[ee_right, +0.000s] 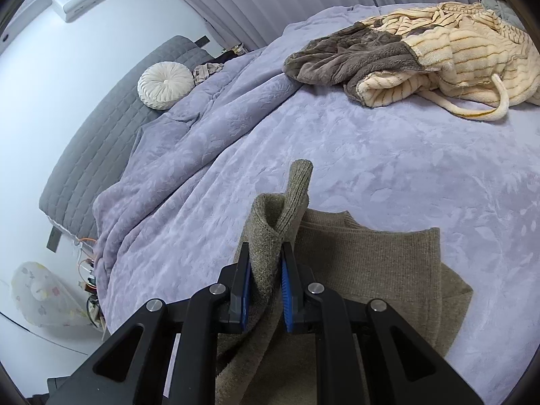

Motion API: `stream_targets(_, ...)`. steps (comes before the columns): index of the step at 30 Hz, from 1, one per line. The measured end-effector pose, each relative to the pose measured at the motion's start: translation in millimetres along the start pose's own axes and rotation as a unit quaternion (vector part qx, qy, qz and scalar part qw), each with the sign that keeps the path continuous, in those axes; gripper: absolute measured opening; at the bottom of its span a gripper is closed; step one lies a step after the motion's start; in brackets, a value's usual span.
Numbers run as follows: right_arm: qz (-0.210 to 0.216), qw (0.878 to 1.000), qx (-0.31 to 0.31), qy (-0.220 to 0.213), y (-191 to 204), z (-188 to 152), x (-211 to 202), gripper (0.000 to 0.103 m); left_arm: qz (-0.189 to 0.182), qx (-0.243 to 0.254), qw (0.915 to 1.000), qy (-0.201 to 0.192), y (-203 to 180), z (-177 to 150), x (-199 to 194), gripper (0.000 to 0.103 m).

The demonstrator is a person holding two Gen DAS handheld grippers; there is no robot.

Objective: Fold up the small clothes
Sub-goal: 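Lift the gripped edge with both grippers and fold it over the sweater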

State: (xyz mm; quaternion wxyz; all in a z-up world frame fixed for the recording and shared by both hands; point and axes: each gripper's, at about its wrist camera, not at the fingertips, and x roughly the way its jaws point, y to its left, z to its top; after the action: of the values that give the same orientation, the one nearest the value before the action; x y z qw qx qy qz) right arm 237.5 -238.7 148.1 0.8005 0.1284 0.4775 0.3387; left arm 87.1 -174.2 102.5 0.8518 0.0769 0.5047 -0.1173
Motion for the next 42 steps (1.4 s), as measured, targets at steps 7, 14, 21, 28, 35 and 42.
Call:
stream_targets(7, 0.002, 1.0, 0.004, -0.006, -25, -10, -15, 0.017, 0.016, 0.024, 0.9995, 0.012, -27, 3, 9, 0.02)
stream_targets(14, 0.004, 1.0, 0.004, -0.009, -42, -20, -20, 0.017, 0.038, 0.043, 0.998, 0.024, -47, 4, 23, 0.02)
stream_targets(21, 0.016, 1.0, 0.016, -0.016, -61, -27, -23, 0.017, 0.046, 0.049, 0.9974, 0.027, -56, 4, 31, 0.02)
stream_targets(28, 0.031, 0.999, 0.033, -0.013, -84, -38, -18, 0.017, 0.072, 0.064, 0.9947, 0.037, -75, -1, 44, 0.02)
stream_targets(35, 0.052, 0.996, 0.056, -0.034, -106, -48, -25, 0.017, 0.088, 0.089, 0.9915, 0.035, -90, -2, 47, 0.02)
stream_targets(42, 0.057, 0.994, 0.086, -0.035, -130, -57, -19, 0.017, 0.1, 0.099, 0.9892, 0.041, -98, -2, 55, 0.02)
